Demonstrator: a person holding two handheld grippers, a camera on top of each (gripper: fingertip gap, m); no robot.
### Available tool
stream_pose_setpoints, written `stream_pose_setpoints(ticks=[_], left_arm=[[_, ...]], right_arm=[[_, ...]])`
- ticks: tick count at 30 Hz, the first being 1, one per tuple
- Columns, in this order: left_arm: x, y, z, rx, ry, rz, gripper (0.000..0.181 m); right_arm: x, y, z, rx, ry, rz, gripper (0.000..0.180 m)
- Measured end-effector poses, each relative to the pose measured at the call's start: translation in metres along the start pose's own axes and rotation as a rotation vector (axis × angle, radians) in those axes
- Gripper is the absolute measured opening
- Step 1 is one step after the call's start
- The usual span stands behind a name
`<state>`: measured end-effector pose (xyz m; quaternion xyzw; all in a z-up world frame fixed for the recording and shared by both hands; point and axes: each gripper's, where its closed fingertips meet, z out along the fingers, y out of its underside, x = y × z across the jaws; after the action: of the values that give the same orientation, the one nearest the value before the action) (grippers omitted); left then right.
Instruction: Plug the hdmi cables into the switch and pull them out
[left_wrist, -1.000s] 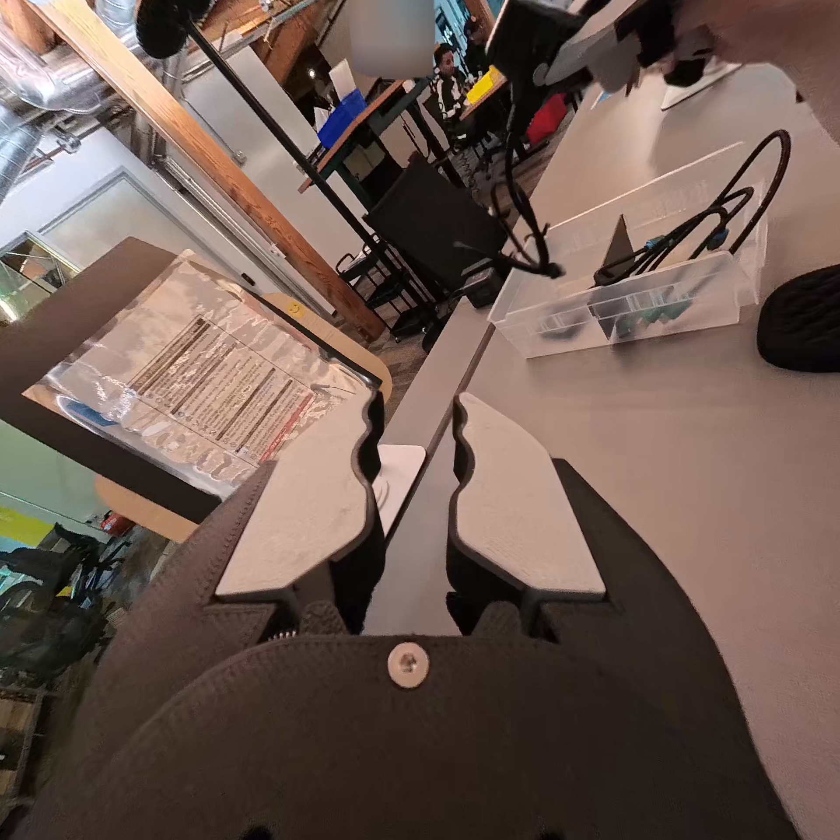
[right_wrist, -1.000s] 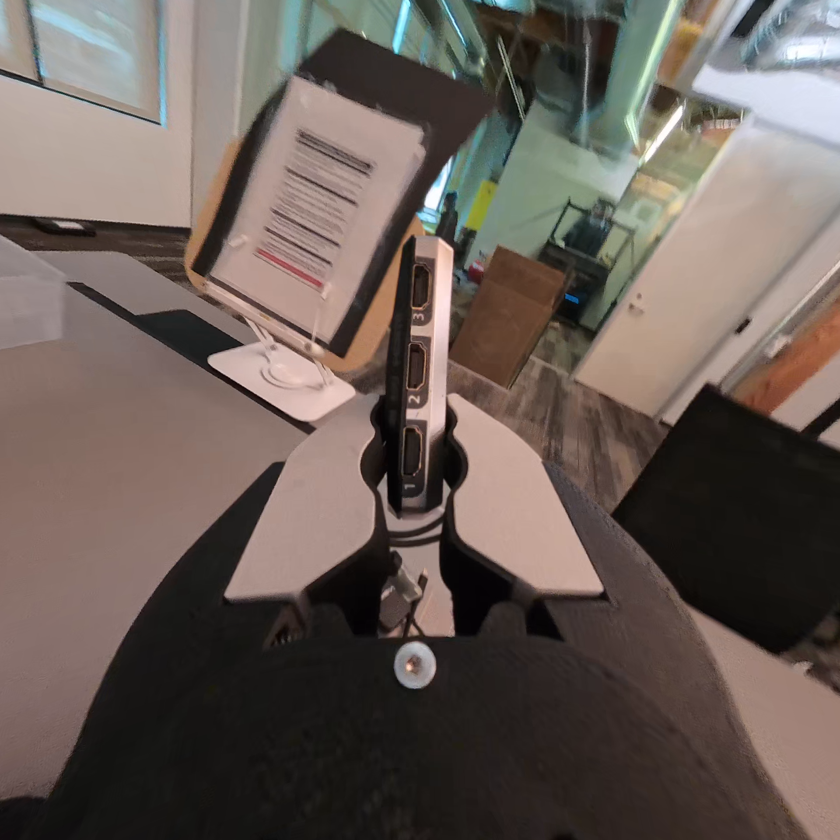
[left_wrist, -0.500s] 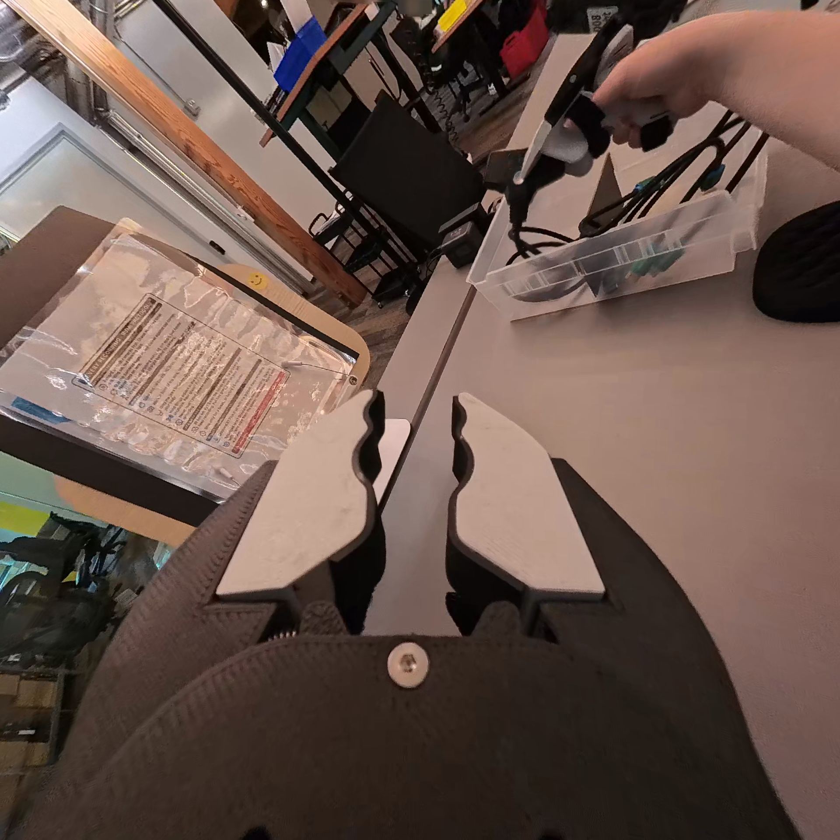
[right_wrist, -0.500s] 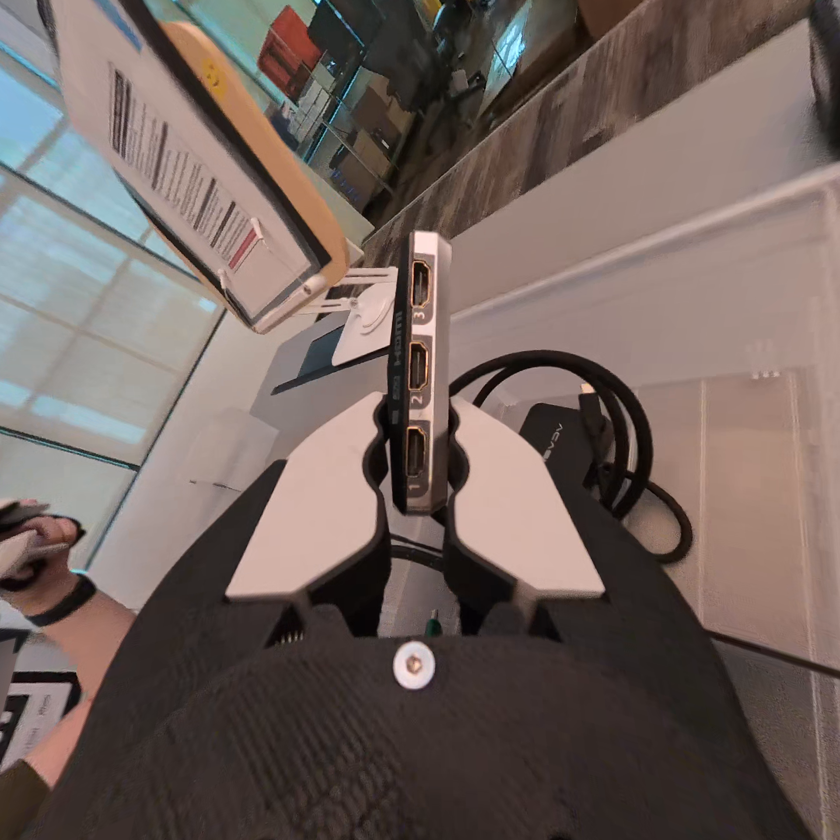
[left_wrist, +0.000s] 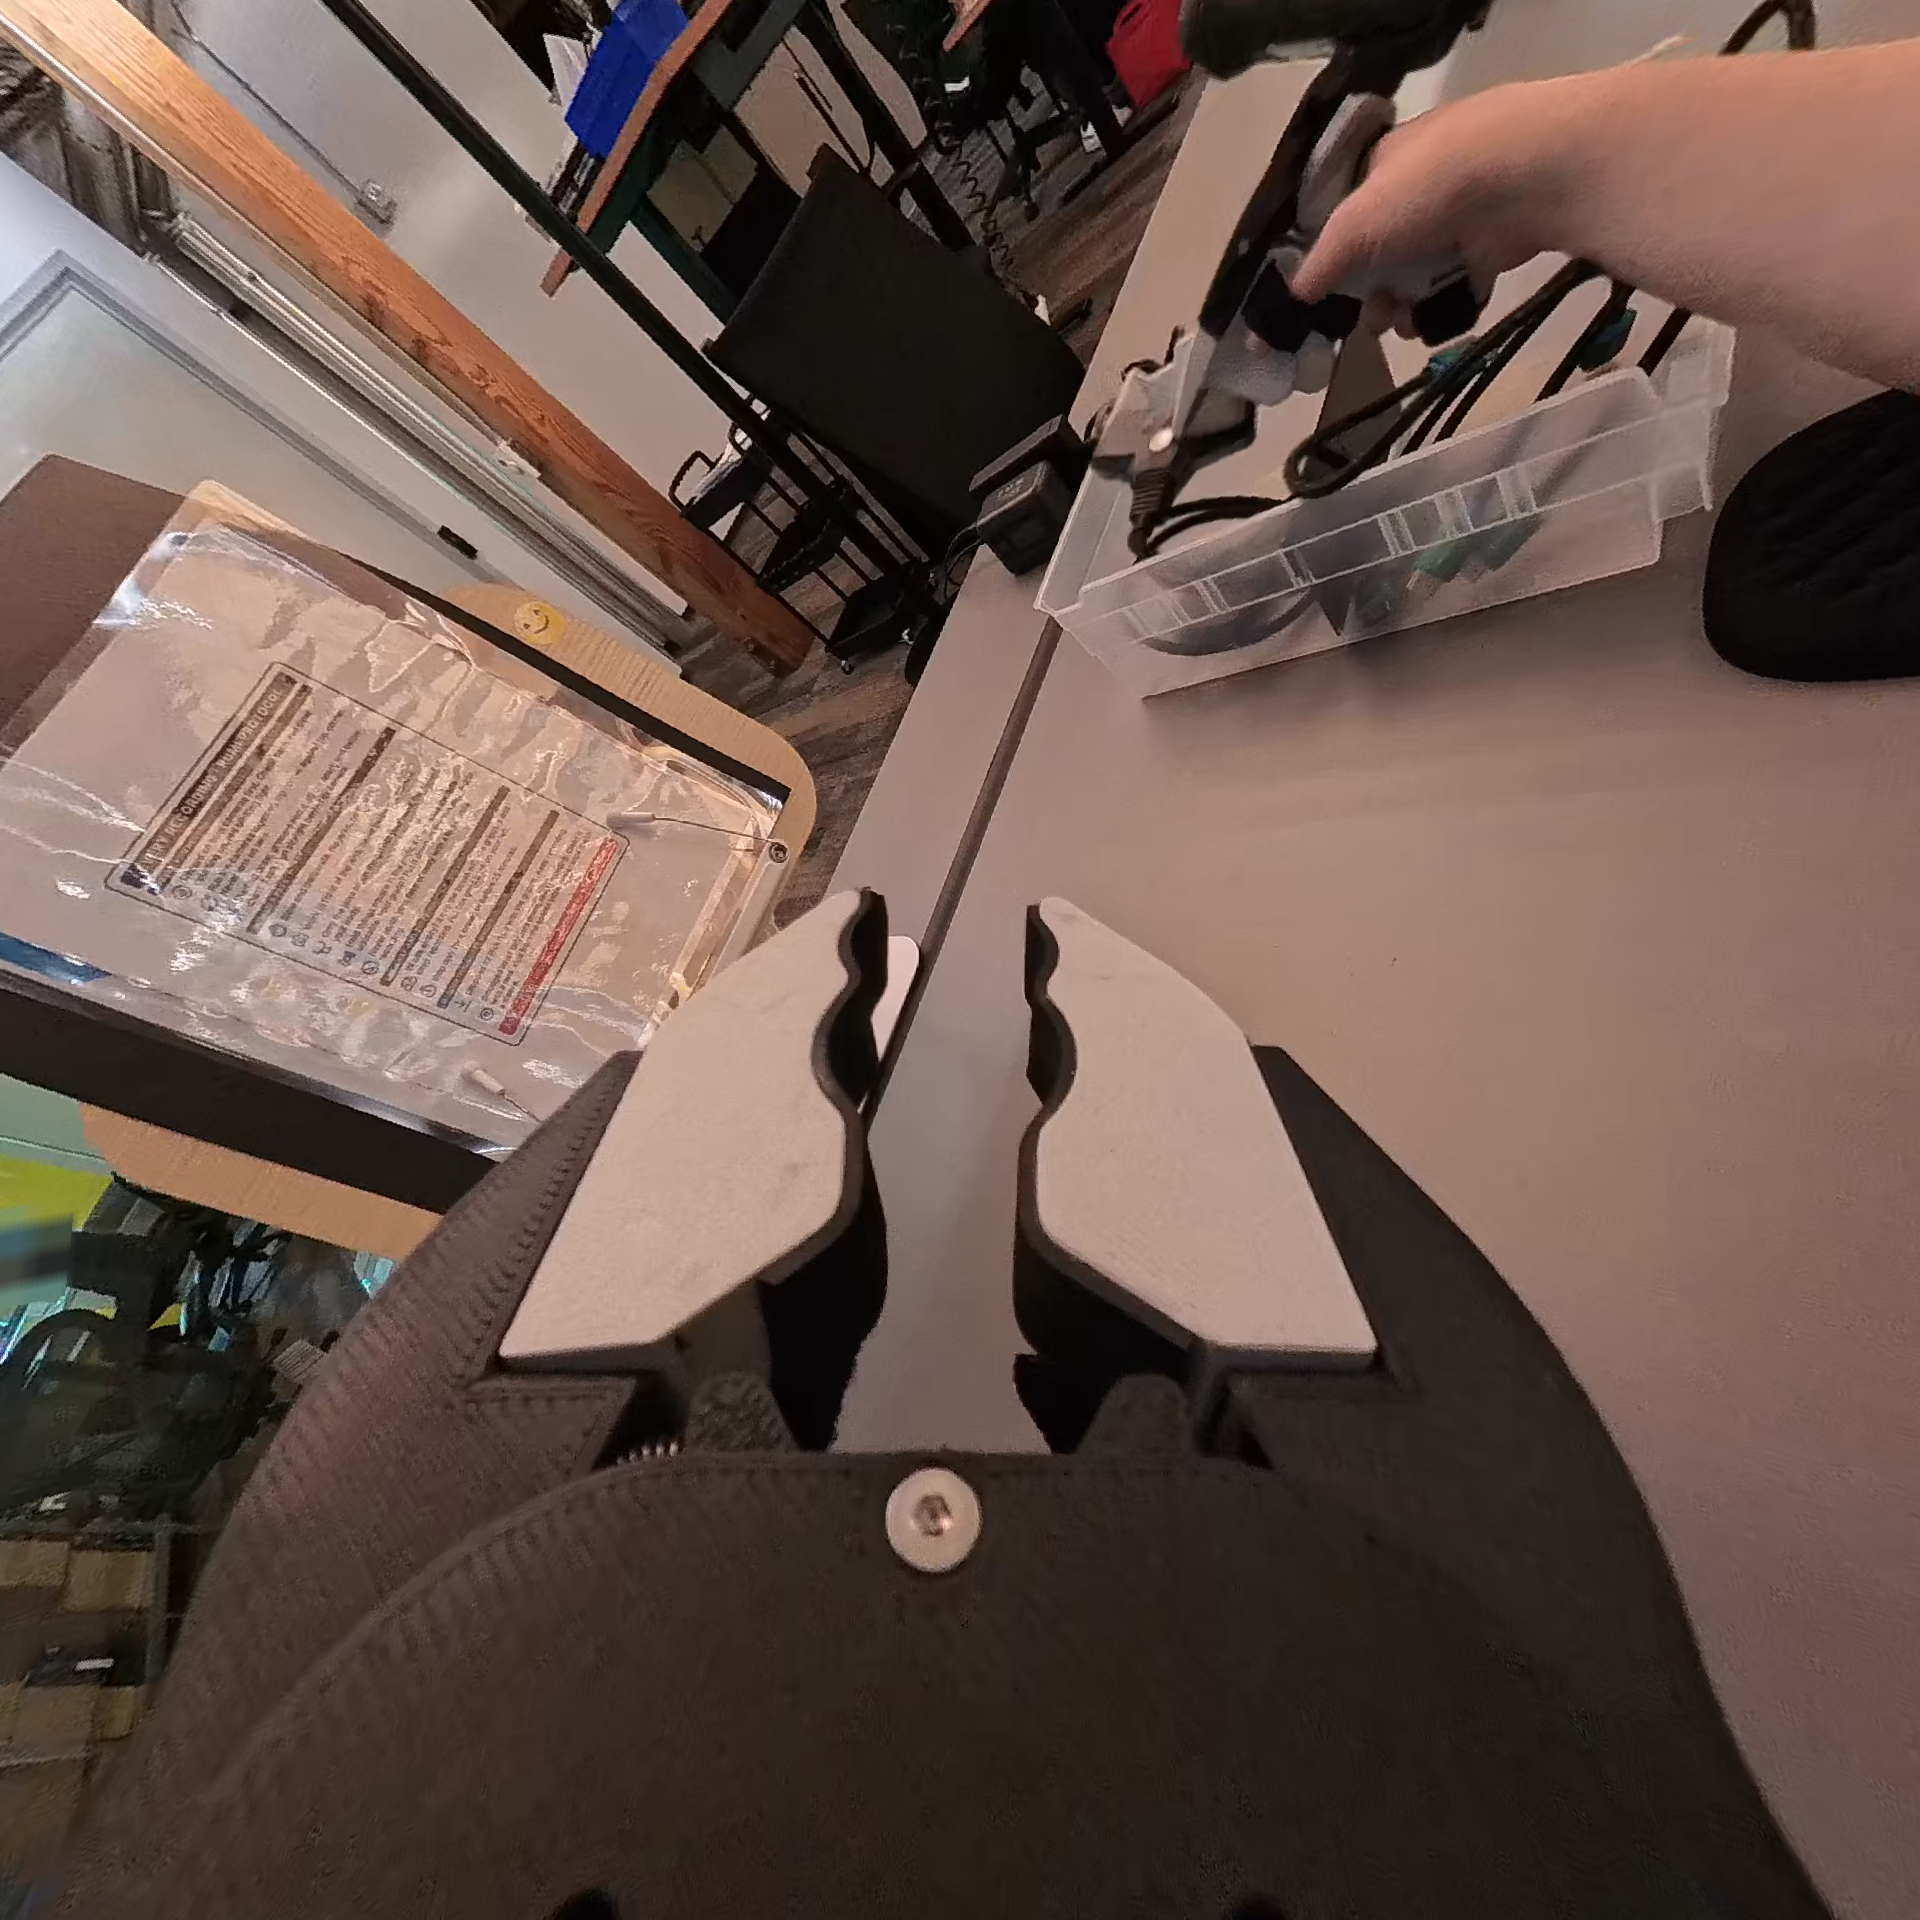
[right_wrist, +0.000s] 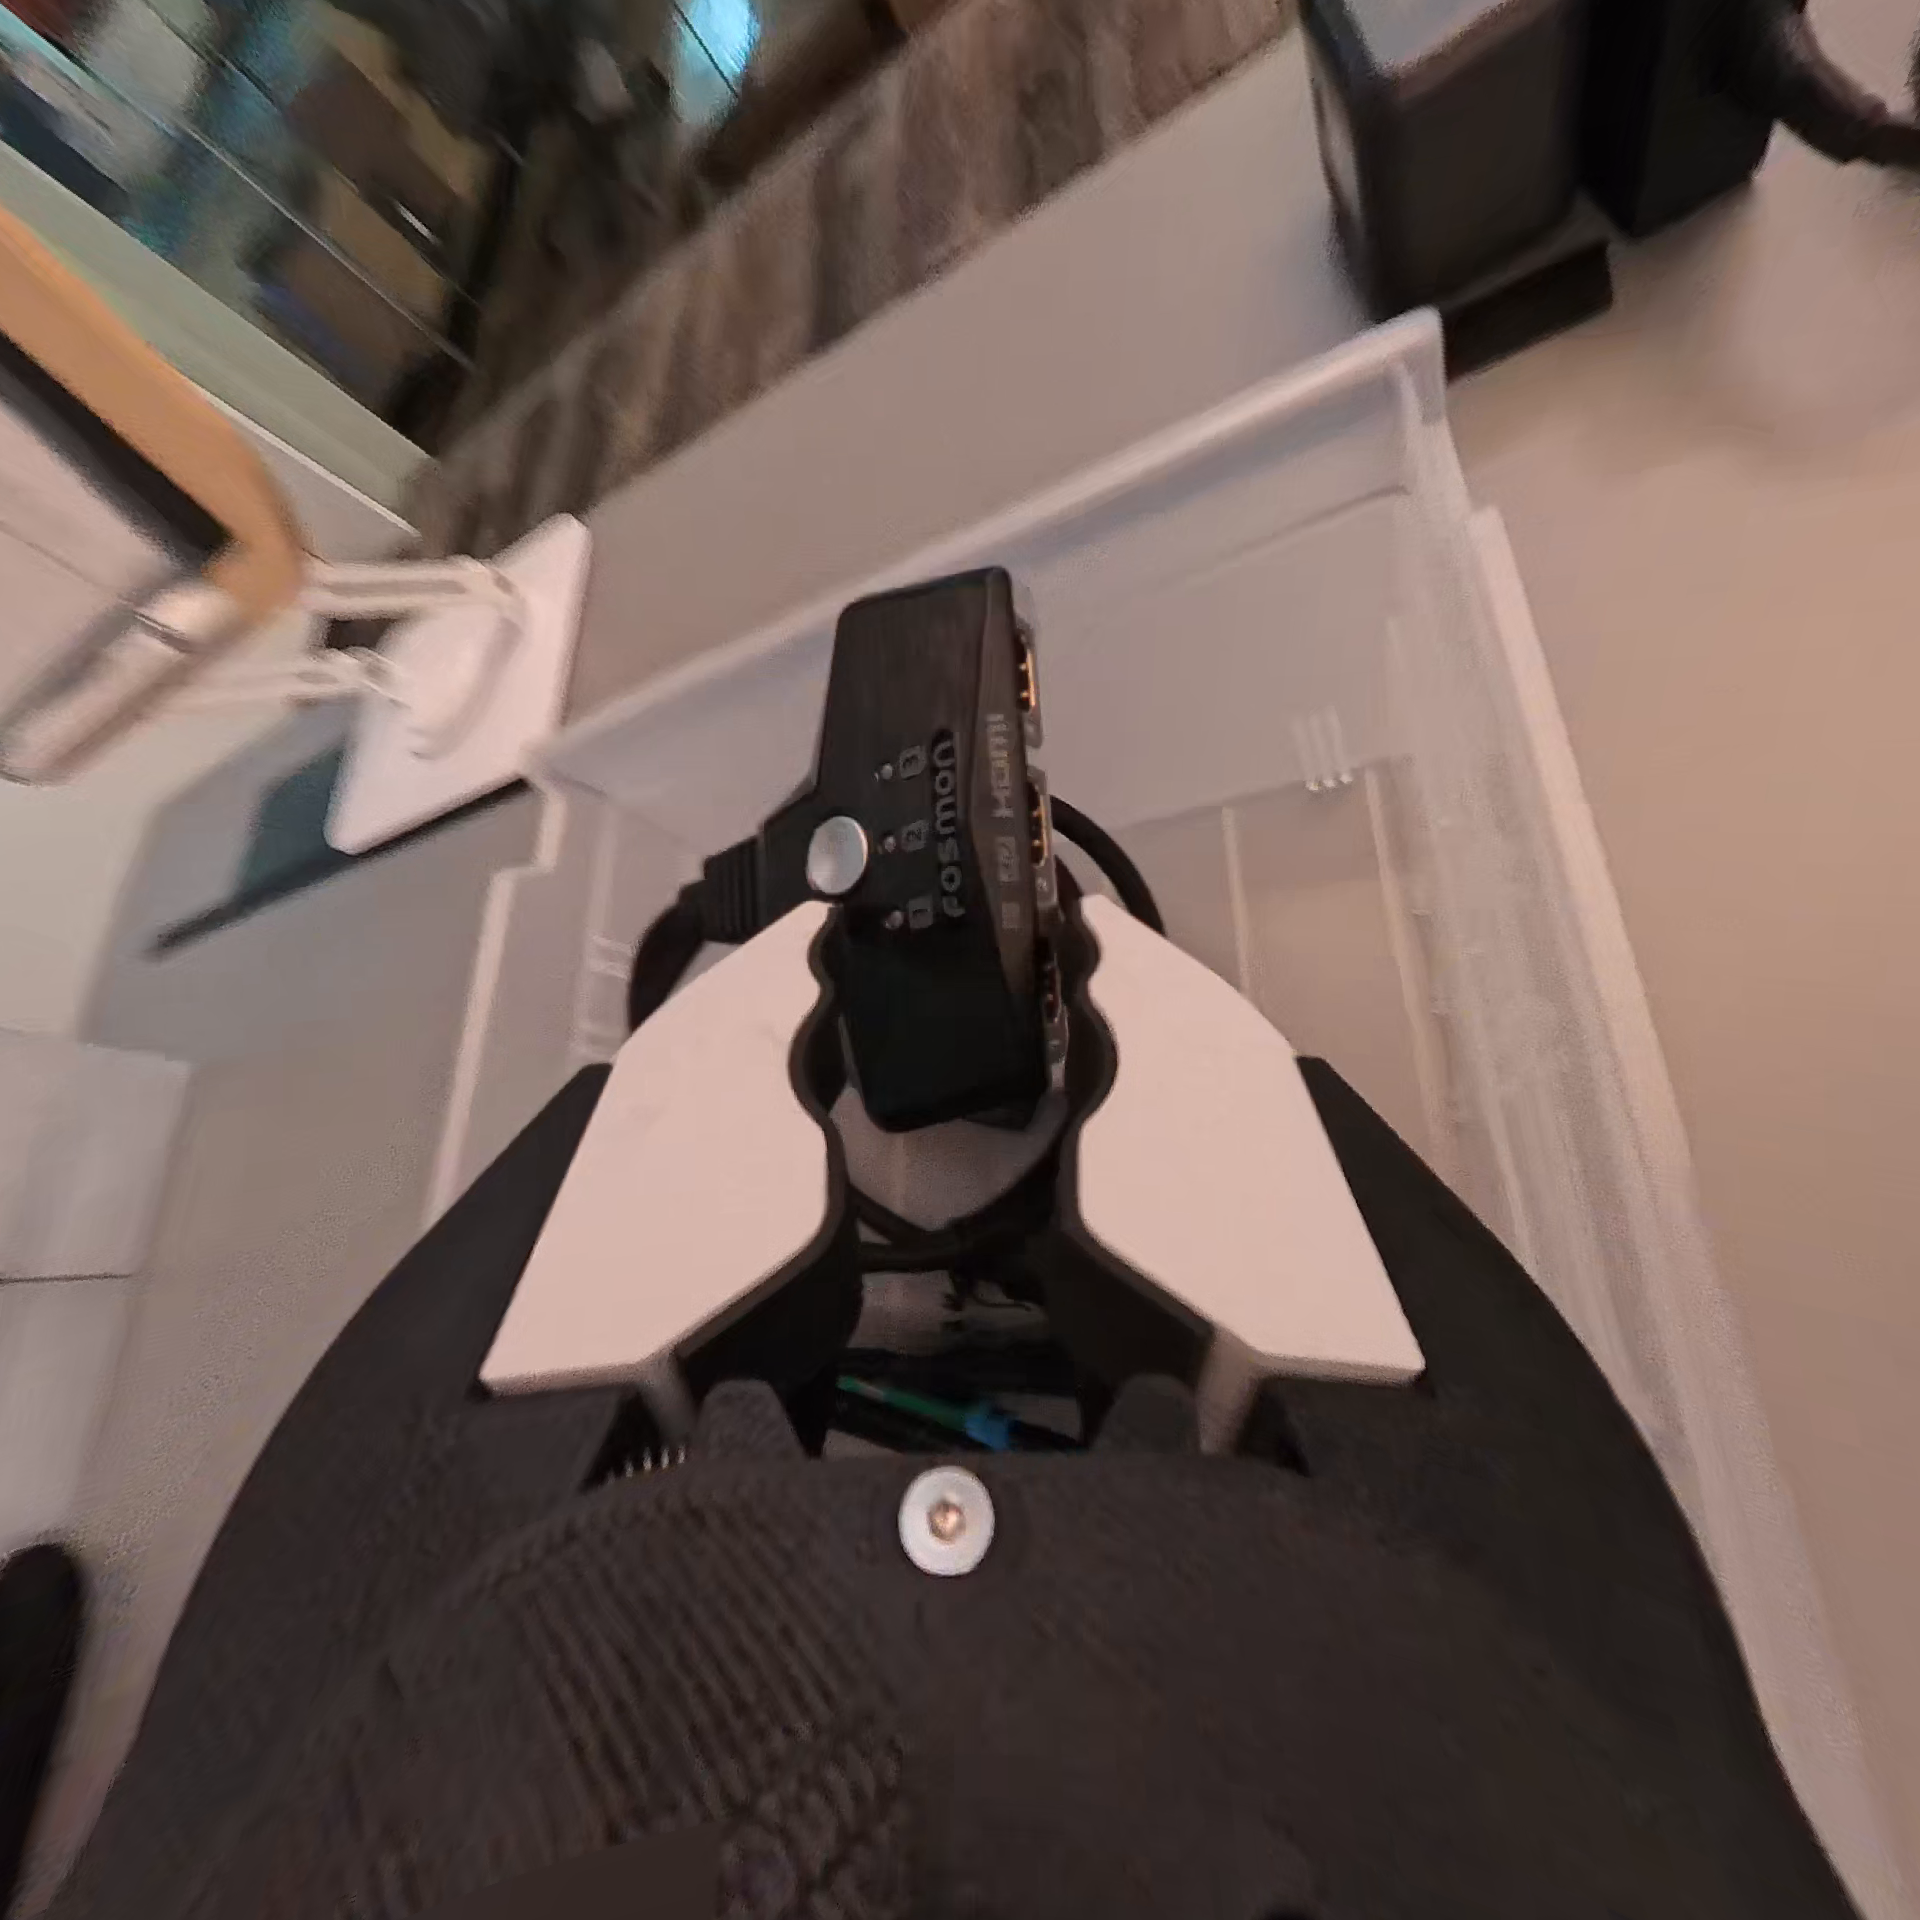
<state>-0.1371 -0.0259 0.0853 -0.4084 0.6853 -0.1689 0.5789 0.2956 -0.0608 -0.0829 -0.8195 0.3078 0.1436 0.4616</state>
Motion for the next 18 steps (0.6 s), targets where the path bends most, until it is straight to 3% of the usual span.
stream_pose_setpoints(ticks=[5,8,12,18], left_arm=[[0.002,0.002,0.003,-0.013,0.008,0.003,0.024],[0.004,0.003,0.005,-0.018,0.017,0.002,0.023],[0.007,0.004,0.008,-0.025,0.026,0.005,0.023],[0.004,0.006,0.008,-0.03,0.019,0.001,0.023]], right_arm=[[0.003,0.002,0.002,-0.077,0.139,-0.163,0.037],[0.017,0.01,0.006,-0.164,0.274,-0.295,0.001],[0.013,0.011,0.012,-0.205,0.309,-0.4,0.001],[0.002,0.005,-0.007,-0.182,0.258,-0.38,0.009]])
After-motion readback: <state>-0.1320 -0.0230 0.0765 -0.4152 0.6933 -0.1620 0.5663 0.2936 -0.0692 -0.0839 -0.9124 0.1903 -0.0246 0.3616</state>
